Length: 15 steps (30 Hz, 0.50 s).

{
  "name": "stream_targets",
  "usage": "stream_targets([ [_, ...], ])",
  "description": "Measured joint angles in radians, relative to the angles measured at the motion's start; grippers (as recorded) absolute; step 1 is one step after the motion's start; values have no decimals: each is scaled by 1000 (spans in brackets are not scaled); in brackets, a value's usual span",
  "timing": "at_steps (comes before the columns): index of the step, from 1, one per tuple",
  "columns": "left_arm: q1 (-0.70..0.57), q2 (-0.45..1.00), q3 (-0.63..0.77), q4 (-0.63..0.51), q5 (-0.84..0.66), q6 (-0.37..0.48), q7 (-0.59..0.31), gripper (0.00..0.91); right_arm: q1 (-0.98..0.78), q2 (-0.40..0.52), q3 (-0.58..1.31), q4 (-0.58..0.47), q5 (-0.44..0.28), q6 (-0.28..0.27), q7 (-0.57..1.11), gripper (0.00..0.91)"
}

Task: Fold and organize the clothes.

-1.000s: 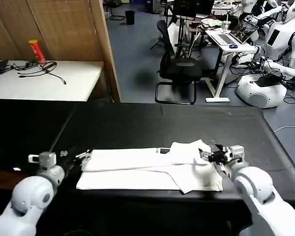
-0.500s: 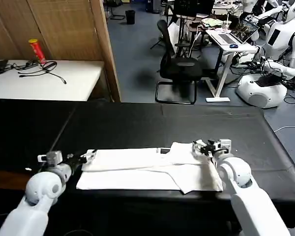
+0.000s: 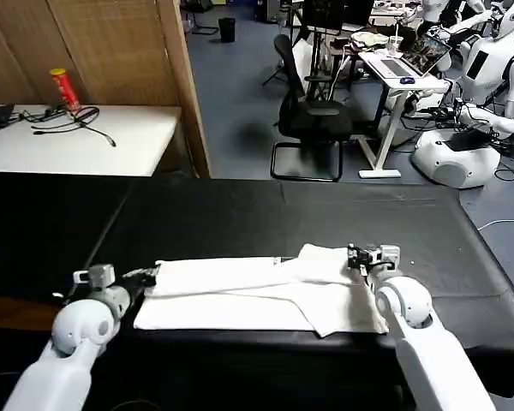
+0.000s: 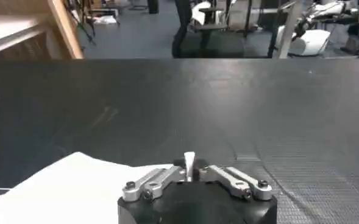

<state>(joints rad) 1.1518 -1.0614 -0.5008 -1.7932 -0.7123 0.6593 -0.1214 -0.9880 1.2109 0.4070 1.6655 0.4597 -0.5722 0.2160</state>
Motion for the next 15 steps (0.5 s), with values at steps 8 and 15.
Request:
stream_targets([
  [8, -87, -36, 54, 57, 51, -28, 9, 380, -24, 49, 34, 17, -16, -8, -5, 341],
  [15, -92, -24, 61, 48, 96, -49, 32, 878, -52, 13, 51, 81, 31, -45, -27, 878],
])
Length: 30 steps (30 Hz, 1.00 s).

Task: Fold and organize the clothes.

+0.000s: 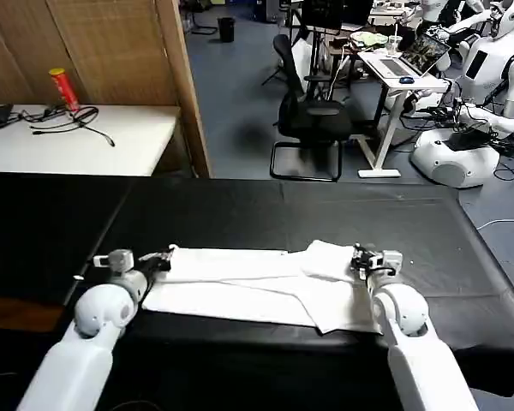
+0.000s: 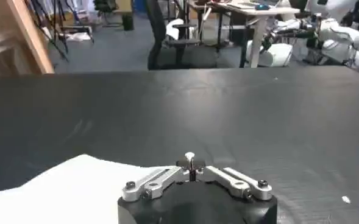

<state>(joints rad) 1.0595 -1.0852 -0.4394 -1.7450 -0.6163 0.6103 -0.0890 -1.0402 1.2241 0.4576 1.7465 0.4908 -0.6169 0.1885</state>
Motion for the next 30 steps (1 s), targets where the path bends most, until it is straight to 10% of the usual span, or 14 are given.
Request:
stream_targets([
  [23, 204, -9, -104, -138, 32, -74, 28, 878, -237, -87, 173, 383, 140, -15, -24, 878],
  [26, 220, -18, -105, -125, 42, -85, 29, 595, -261, -89, 190, 431, 150, -15, -25, 878],
  [28, 229, -23, -106, -121, 42, -88, 29, 185, -266, -90, 196, 453, 152, -14, -25, 878],
  [30, 236, -28, -106, -120, 42, -89, 29, 137, -268, -90, 198, 468, 153, -14, -25, 878],
])
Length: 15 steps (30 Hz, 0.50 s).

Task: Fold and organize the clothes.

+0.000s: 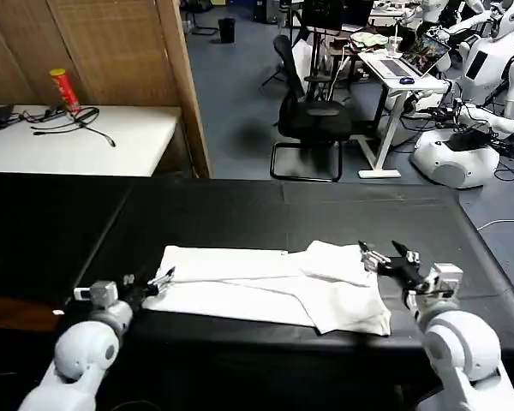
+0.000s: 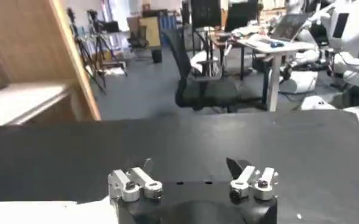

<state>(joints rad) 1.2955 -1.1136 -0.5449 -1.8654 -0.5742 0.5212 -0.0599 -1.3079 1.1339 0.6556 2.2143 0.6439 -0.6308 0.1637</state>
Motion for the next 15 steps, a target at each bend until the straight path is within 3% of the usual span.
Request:
stream_targets([
  [10, 18, -19, 16, 5, 17, 16, 32, 0, -2, -1, 5, 49, 9, 2, -3, 878],
  [15, 4, -12, 9, 24, -66, 66, 44, 0, 5, -4, 8, 66, 20, 1, -3, 878],
])
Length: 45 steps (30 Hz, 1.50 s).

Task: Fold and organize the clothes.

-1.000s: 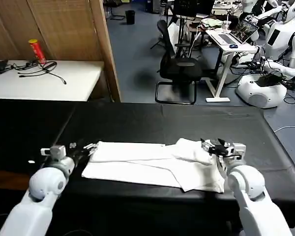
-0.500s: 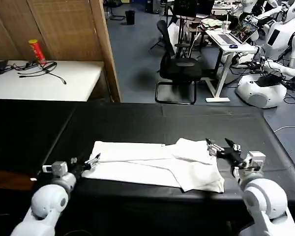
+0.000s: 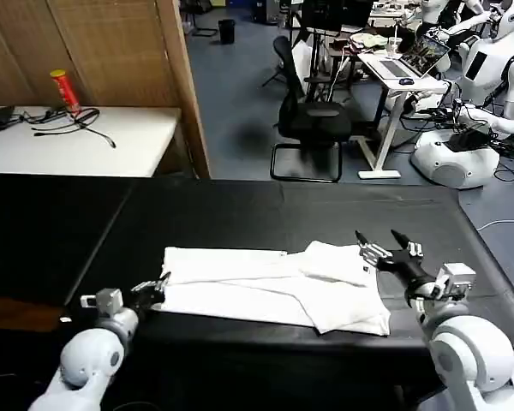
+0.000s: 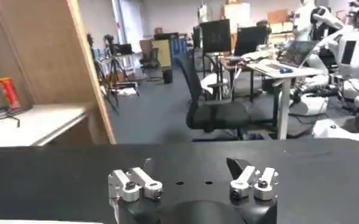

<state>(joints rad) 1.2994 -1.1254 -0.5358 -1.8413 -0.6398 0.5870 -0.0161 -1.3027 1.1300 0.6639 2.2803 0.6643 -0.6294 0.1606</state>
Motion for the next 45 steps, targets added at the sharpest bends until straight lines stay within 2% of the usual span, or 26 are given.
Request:
stream_targets([
  [4, -8, 9, 0, -6, 31, 2, 14, 0, -3, 6, 8, 0, 0, 1, 0, 878],
  [15, 22, 138, -62, 5, 484, -155, 41, 0, -16, 24, 27, -4, 2, 8, 2, 878],
  [19, 31, 225, -108, 36, 560, -189, 37, 0, -19, 32, 25, 1, 1, 10, 4, 878],
  [23, 32, 283, -128, 41, 591, -188, 33, 0, -26, 44, 21, 6, -5, 11, 6, 878],
  [26, 40, 285, -119, 21, 551, -167, 33, 0, -36, 50, 21, 11, -16, 14, 6, 878],
  [29, 48, 262, -96, -27, 451, -133, 27, 0, -49, 55, 26, 14, -31, 23, 5, 878],
  [38, 2, 115, 47, -208, 160, -40, -57, 0, -87, 77, 45, 24, -55, 34, 1, 878],
  [45, -43, 24, 170, -241, 71, -21, -79, 0, -99, 91, 43, 25, -65, 34, 0, 878],
])
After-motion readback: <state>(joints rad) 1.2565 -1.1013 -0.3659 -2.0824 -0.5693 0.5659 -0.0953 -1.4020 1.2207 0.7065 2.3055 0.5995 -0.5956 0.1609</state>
